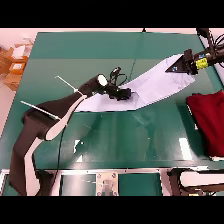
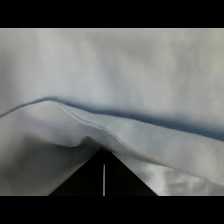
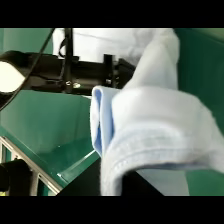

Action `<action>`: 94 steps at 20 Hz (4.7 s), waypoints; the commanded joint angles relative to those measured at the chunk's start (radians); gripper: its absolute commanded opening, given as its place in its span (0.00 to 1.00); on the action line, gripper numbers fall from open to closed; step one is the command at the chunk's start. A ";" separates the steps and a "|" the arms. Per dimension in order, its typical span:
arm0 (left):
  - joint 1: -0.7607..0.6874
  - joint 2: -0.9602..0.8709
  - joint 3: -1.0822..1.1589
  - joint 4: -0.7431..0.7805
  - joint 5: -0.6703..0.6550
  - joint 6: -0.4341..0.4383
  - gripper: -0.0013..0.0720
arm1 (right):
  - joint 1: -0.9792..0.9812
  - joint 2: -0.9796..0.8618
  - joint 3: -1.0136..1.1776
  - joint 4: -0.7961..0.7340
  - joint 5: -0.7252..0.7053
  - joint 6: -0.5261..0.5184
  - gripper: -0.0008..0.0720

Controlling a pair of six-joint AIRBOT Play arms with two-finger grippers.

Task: Fold the shirts.

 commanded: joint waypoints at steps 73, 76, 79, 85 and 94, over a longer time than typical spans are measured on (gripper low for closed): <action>0.689 0.254 0.279 0.398 -0.899 0.003 0.05 | -0.883 0.276 -0.109 -0.394 -0.111 0.369 0.04; 0.687 0.254 0.279 0.397 -0.900 0.003 0.05 | -0.882 0.310 -0.247 -0.620 -0.035 0.423 0.04; 0.687 0.254 0.279 0.397 -0.900 0.004 0.05 | -0.882 0.327 -0.459 -0.753 -0.008 0.424 0.04; 0.687 0.254 0.279 0.397 -0.888 0.004 0.05 | -0.882 0.313 -0.736 -0.878 -0.066 0.424 0.79; 0.687 0.395 0.214 0.418 -0.896 -0.019 0.05 | -0.630 0.320 -0.257 -0.325 -0.168 0.324 0.04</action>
